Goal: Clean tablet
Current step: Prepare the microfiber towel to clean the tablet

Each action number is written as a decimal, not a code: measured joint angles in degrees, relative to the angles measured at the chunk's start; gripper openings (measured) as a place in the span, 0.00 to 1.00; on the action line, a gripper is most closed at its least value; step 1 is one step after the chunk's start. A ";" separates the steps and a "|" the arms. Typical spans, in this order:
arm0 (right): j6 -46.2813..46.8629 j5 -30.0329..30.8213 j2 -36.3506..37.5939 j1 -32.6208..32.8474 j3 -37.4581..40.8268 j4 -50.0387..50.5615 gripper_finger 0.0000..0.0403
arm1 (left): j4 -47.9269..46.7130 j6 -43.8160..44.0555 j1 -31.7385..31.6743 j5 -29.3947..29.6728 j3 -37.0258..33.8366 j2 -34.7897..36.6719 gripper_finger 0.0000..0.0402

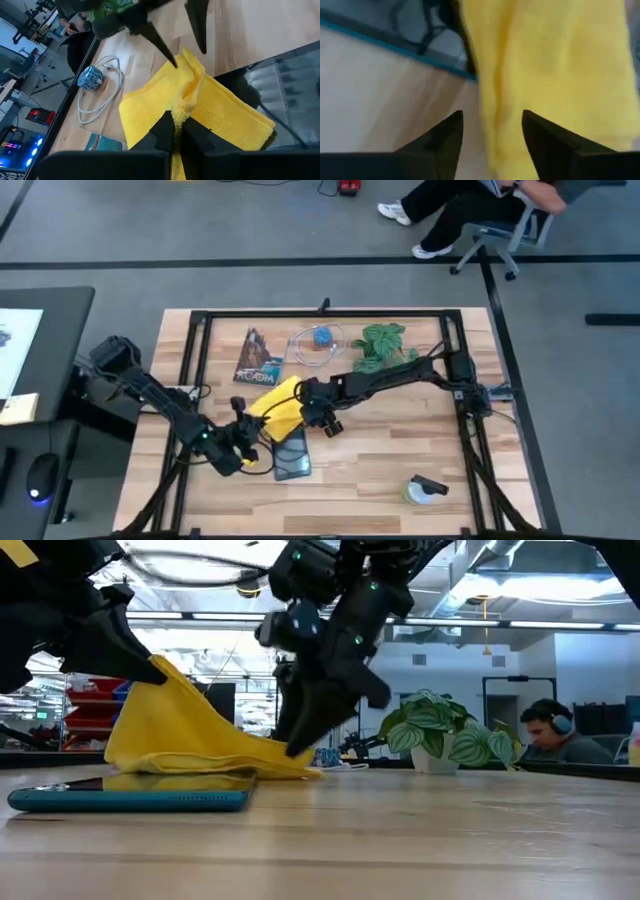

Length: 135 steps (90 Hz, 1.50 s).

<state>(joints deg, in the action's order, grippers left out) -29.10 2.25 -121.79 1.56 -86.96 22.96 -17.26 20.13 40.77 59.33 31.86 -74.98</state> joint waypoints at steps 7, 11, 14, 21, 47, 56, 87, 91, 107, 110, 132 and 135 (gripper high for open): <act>1.05 2.05 -0.78 -0.02 0.04 0.72 0.49 | 0.00 0.05 0.00 -0.02 0.00 0.00 0.00; 1.67 2.17 -1.29 -0.05 0.04 0.45 0.47 | -0.19 0.05 0.00 -0.15 0.00 0.00 0.00; 1.98 2.27 -1.38 -0.08 0.06 0.75 0.45 | -0.17 0.08 0.00 -0.18 0.00 0.00 0.00; 2.09 2.24 -1.37 -0.20 0.11 1.14 0.38 | -0.16 0.07 0.00 -0.20 0.00 0.00 0.00; 2.09 2.20 0.10 -0.57 -0.02 3.78 0.11 | -0.17 0.05 0.00 -0.30 0.00 0.00 0.00; 2.12 2.20 0.01 -0.86 0.02 4.59 0.05 | -0.17 0.12 0.00 -0.30 0.00 0.00 0.00; 3.19 1.78 0.67 -0.94 0.02 6.12 0.03 | -0.07 0.09 0.00 -0.31 0.00 0.00 0.00; 3.32 1.33 0.68 -0.94 0.02 6.18 0.05 | -0.07 0.08 0.00 -0.31 0.00 0.00 0.00; 5.76 -1.37 0.67 -1.29 0.02 6.17 0.19 | -0.04 0.08 0.00 -0.31 0.00 0.00 0.00; 6.38 -2.22 0.67 -1.40 0.02 6.18 0.22 | -0.04 0.08 0.00 -0.29 0.00 0.00 0.00; 10.20 -4.97 0.67 -3.11 0.02 5.11 0.38 | -0.07 0.05 0.00 -0.31 0.00 0.00 0.00; 10.20 -4.99 0.67 -3.31 0.02 5.09 0.37 | -0.07 0.05 0.00 -0.30 0.00 0.00 0.00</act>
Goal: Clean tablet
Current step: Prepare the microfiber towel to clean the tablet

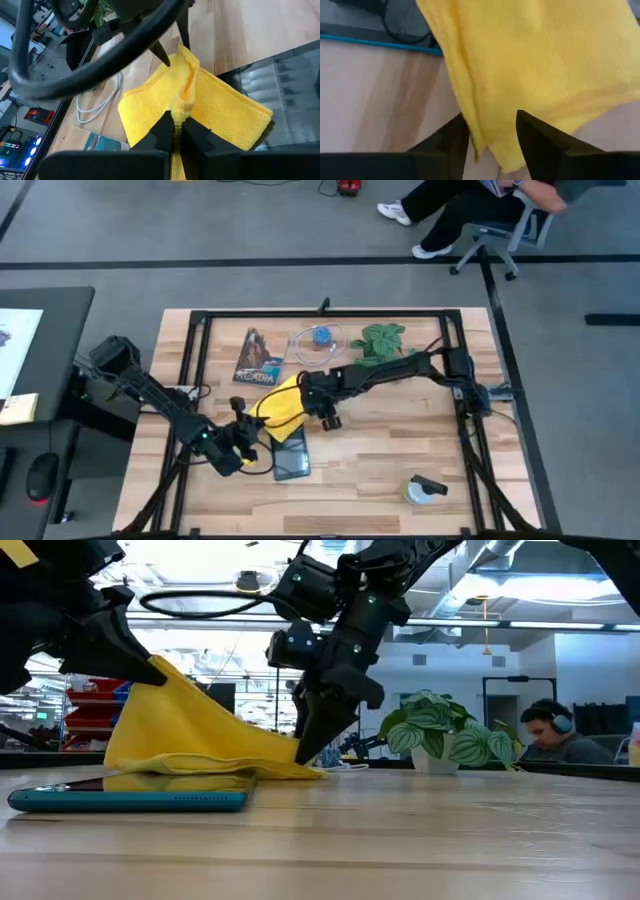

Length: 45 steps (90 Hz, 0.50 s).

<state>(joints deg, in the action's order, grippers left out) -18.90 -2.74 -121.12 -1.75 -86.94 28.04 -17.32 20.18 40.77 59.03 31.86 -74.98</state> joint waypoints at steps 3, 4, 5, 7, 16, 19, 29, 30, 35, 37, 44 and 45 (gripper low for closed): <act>0.00 0.00 0.00 -0.03 0.00 -0.06 0.36 | 0.00 0.00 0.00 0.01 0.00 0.00 0.00; 0.02 0.00 0.00 -0.03 0.00 -0.06 0.35 | 0.00 0.00 0.00 0.01 0.00 0.00 0.00; 0.02 0.00 0.00 -0.03 0.00 -0.05 0.34 | 0.00 0.00 0.00 0.02 0.00 0.00 0.00; 0.02 0.00 0.00 -0.03 0.00 -0.02 0.33 | 0.00 0.00 0.00 0.00 0.00 0.00 0.00; 0.66 -0.05 0.00 -0.01 0.00 0.24 0.19 | 0.00 -0.01 0.00 0.02 0.00 0.00 0.00; 0.89 -0.14 0.00 0.01 0.00 0.27 0.14 | 0.00 0.00 0.00 0.01 0.00 0.00 0.00; 0.64 -0.08 0.00 -0.01 0.00 0.04 0.02 | 0.29 -0.02 0.00 0.02 0.00 0.00 0.00; 0.64 0.01 0.00 -0.01 0.00 -0.04 0.02 | 0.33 -0.02 0.00 0.02 0.00 0.00 0.00; 0.61 0.49 0.00 -0.01 -0.65 0.54 0.02 | 0.35 -0.04 0.00 0.16 0.00 0.00 0.00; 0.58 0.88 -0.02 -0.02 -1.08 0.81 0.02 | 0.35 -0.20 0.00 0.38 0.00 0.00 0.00; -0.29 3.70 -0.02 -0.27 -2.96 0.73 0.00 | 0.34 -0.72 0.00 2.42 0.00 0.00 0.00; -0.44 4.28 -0.02 -0.28 -3.21 0.60 0.00 | 0.33 -0.72 0.00 2.89 0.00 0.00 0.00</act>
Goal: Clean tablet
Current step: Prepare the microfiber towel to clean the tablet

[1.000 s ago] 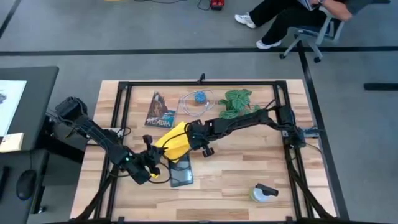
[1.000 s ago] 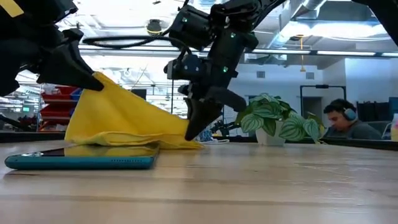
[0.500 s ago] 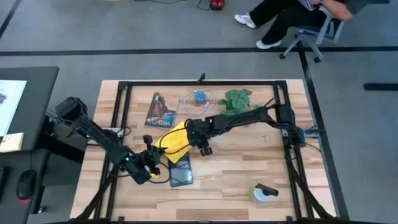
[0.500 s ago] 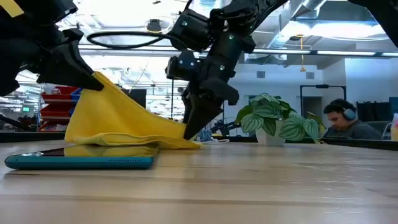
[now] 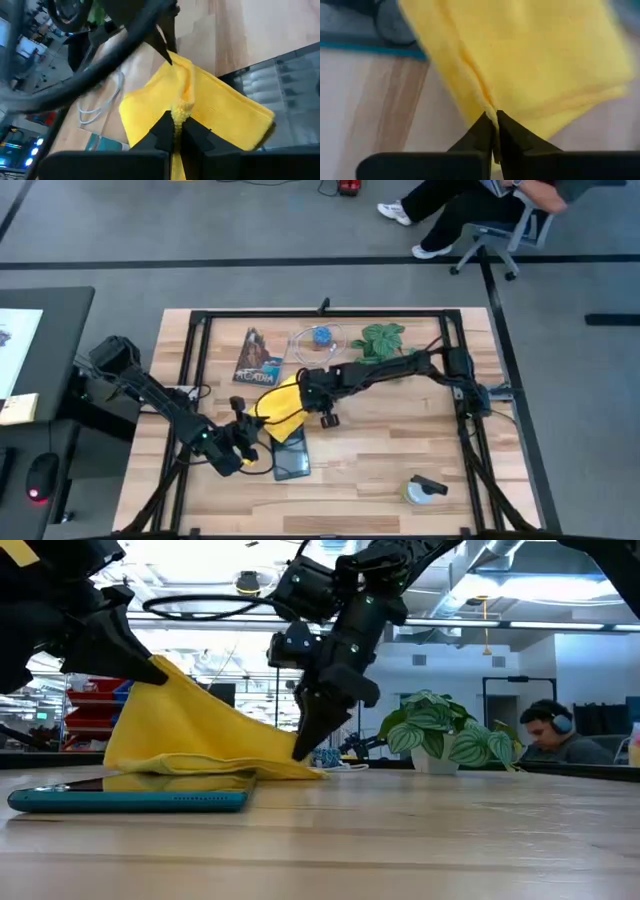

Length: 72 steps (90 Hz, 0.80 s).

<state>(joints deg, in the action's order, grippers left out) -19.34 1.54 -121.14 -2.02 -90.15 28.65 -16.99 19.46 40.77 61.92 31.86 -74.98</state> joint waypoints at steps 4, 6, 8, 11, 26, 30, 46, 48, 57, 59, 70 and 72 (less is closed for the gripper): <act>-0.56 2.94 0.00 -0.07 -1.06 -0.61 0.00 | -0.06 -0.10 -0.01 1.57 0.00 0.00 0.00; -0.88 4.72 0.00 -0.15 -1.58 -1.14 0.00 | -0.11 -0.13 -0.09 2.39 0.00 0.00 0.00; -1.30 6.63 0.00 -0.27 -2.00 -1.77 0.00 | -0.23 -0.25 -0.24 3.18 0.00 0.00 0.00; -1.95 9.37 0.00 -0.46 -2.50 -2.92 0.00 | -0.47 -0.48 -0.56 4.31 0.00 0.00 0.00; -3.53 18.16 0.02 -2.35 -2.93 -11.44 0.00 | -7.02 3.67 -3.17 12.43 -0.02 0.00 0.00; -3.52 19.45 0.02 -2.92 -2.93 -13.42 0.00 | -9.81 6.47 -4.25 14.89 -0.02 0.00 0.00; -4.34 24.72 0.02 -4.51 -2.93 -20.45 0.00 | -20.43 17.56 -8.94 19.61 -0.04 0.00 0.00; -4.78 24.61 0.02 -4.63 -2.93 -20.98 0.00 | -21.08 18.74 -9.44 19.60 -0.09 0.00 0.00; -6.25 24.11 0.02 -4.94 -2.93 -21.09 0.00 | -20.60 21.41 -10.62 17.66 -1.14 0.00 0.00; -6.20 24.06 0.02 -4.93 -2.93 -20.39 0.00 | -20.43 21.93 -10.67 16.67 -1.36 0.00 0.00; -6.18 21.48 0.02 -4.45 -2.06 -15.73 0.00 | -17.63 23.71 -9.34 11.24 -1.99 0.00 0.00; -6.18 21.17 0.02 -4.28 -1.73 -15.06 0.00 | -17.02 23.84 -8.84 10.36 -2.03 0.00 0.00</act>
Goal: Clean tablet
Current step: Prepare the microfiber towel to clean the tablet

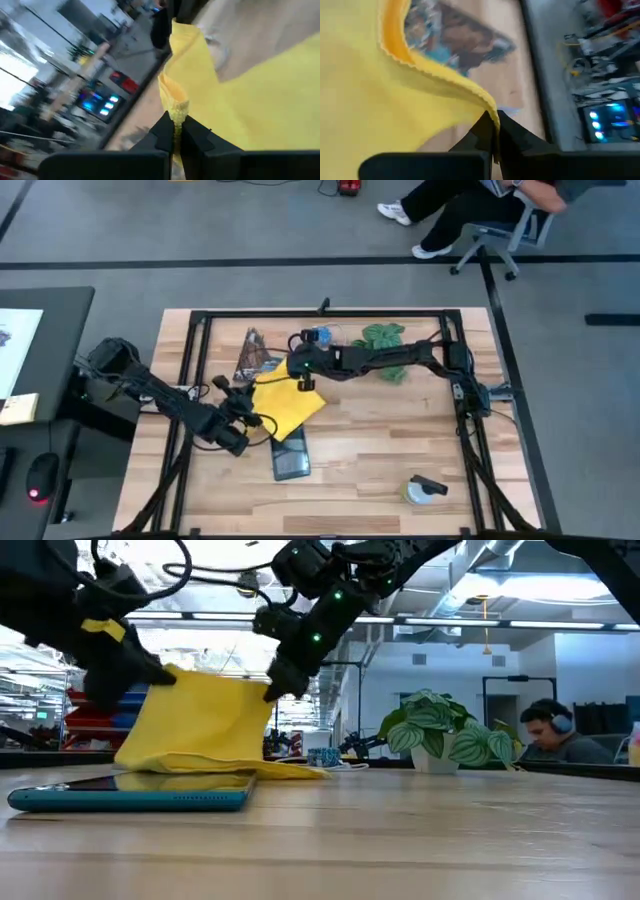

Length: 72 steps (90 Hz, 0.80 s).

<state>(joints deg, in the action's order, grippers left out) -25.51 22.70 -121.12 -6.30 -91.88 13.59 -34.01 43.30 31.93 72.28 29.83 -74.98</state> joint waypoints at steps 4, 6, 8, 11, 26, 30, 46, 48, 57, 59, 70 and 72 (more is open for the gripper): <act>0.02 -0.54 -0.02 0.49 0.63 1.41 0.00 | 1.57 0.03 0.90 -1.13 0.00 0.00 0.00; 0.02 -0.67 -0.06 0.71 0.83 2.43 0.00 | 2.41 0.02 1.36 -1.75 0.00 0.00 0.00; 0.00 -0.73 -0.07 0.98 1.05 3.42 0.00 | 3.25 -0.13 1.83 -2.26 0.00 0.00 0.00; 0.00 -1.23 -0.09 1.37 1.21 5.19 0.00 | 4.48 -0.56 2.52 -3.24 0.00 0.00 0.00; 0.12 -2.43 -0.07 3.02 1.25 13.02 0.00 | 10.48 -2.13 5.05 -8.36 0.00 0.00 0.00; 0.24 -2.45 -0.09 3.25 1.25 13.92 0.00 | 12.09 -2.12 5.42 -9.37 0.00 0.00 0.00; 0.18 -4.15 -0.07 3.35 1.25 18.40 0.00 | 15.58 -2.74 5.63 -12.64 0.00 0.00 0.00; 0.12 -4.46 -0.07 3.32 1.25 19.10 0.00 | 15.73 -3.17 5.63 -13.13 0.00 0.00 0.00; 0.49 -4.63 -0.07 3.29 1.25 20.16 0.00 | 16.83 -5.45 5.67 -15.24 0.00 0.00 0.04; 0.58 -4.62 -0.07 3.27 1.25 20.16 0.00 | 17.35 -6.05 5.67 -15.53 0.00 0.00 0.05; 0.17 -4.68 -0.07 3.27 1.25 20.96 0.00 | 20.17 -9.98 5.67 -18.71 0.00 0.00 0.13; 0.17 -4.73 -0.07 3.27 1.25 21.26 0.00 | 20.57 -10.51 5.67 -19.24 0.00 0.00 0.14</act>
<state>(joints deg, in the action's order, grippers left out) -25.34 17.97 -121.19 -3.03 -90.63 34.85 -13.45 32.80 37.60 53.05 29.82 -74.98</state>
